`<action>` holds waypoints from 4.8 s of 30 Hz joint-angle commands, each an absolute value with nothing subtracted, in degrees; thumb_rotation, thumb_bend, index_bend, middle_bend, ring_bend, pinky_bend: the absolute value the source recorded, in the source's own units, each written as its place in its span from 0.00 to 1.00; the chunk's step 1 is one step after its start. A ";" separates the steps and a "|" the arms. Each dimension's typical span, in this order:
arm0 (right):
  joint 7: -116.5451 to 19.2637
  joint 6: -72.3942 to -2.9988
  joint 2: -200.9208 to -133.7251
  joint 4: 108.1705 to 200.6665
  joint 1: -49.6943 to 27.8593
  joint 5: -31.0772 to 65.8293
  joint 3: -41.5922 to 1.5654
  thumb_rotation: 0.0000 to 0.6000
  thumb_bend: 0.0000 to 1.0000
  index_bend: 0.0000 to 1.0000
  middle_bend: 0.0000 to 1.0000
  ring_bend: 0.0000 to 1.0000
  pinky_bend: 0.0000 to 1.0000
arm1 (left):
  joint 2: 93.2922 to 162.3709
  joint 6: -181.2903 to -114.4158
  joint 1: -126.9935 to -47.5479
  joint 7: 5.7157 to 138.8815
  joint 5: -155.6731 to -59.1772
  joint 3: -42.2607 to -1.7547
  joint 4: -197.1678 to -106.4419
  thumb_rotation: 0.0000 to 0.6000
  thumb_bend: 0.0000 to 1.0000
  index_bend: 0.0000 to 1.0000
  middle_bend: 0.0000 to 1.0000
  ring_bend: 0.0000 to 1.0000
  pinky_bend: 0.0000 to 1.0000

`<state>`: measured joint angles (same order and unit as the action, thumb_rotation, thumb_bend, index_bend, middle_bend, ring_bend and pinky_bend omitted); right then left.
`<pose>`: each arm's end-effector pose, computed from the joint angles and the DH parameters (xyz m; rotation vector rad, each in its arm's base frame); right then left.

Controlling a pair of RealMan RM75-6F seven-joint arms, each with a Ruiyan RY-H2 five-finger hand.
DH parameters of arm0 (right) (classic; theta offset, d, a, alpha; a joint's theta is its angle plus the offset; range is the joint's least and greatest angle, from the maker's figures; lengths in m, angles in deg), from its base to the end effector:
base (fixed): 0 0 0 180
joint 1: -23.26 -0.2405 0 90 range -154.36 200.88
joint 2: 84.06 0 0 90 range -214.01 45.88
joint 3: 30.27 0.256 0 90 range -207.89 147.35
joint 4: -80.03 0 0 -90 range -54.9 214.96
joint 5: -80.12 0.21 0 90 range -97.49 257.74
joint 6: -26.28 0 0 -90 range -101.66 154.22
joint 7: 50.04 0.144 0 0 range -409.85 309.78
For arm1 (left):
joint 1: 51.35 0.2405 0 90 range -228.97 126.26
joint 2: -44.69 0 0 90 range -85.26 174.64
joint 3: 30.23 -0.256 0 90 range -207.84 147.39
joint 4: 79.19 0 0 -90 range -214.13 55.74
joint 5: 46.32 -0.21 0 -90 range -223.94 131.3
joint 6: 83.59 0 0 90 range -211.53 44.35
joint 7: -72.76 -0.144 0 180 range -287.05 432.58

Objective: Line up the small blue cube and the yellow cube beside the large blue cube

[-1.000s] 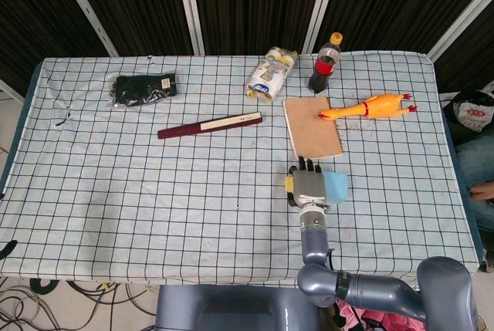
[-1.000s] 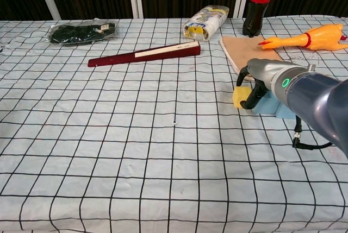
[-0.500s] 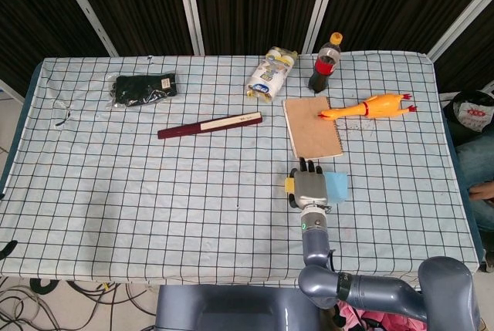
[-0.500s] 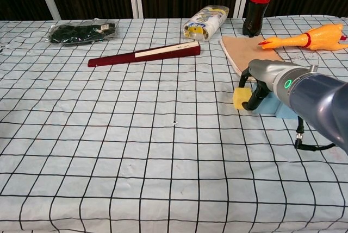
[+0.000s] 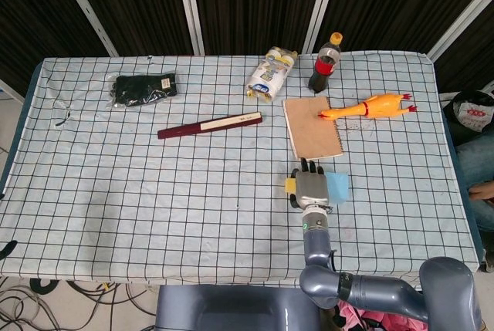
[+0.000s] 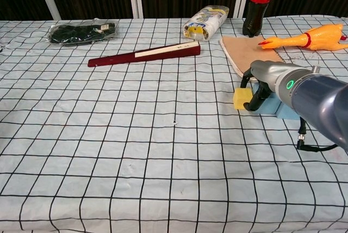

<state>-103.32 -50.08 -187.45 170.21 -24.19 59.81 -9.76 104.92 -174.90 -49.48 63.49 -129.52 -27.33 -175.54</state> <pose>-0.1245 -0.3295 -0.0551 1.4804 -1.2284 0.5214 -0.3211 0.1429 0.1912 -1.2743 -0.7936 -0.7292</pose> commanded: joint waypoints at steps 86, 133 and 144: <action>-109.79 -44.17 -182.12 170.50 -27.07 48.05 -22.07 1.00 0.37 0.38 0.00 0.00 0.09 | 104.86 -174.81 -49.48 63.14 -129.14 -27.26 -175.81 1.00 0.01 0.22 0.05 0.00 0.00; -75.49 -58.91 -148.17 199.18 -3.29 17.81 -22.31 1.00 0.29 0.16 0.00 0.00 0.09 | 105.33 -174.94 -49.76 64.13 -129.78 -27.11 -175.20 1.00 0.01 0.20 0.05 0.00 0.00; -62.47 -74.11 -153.53 184.12 12.72 -2.72 -34.64 1.00 0.29 0.16 0.00 0.00 0.09 | 105.27 -174.00 -50.22 66.30 -131.02 -27.69 -174.83 1.00 0.01 0.19 0.05 0.00 0.00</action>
<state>-66.10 -70.63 -151.25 188.72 8.58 0.37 -31.47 105.34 -174.22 -50.09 65.72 -130.60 -27.50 -174.78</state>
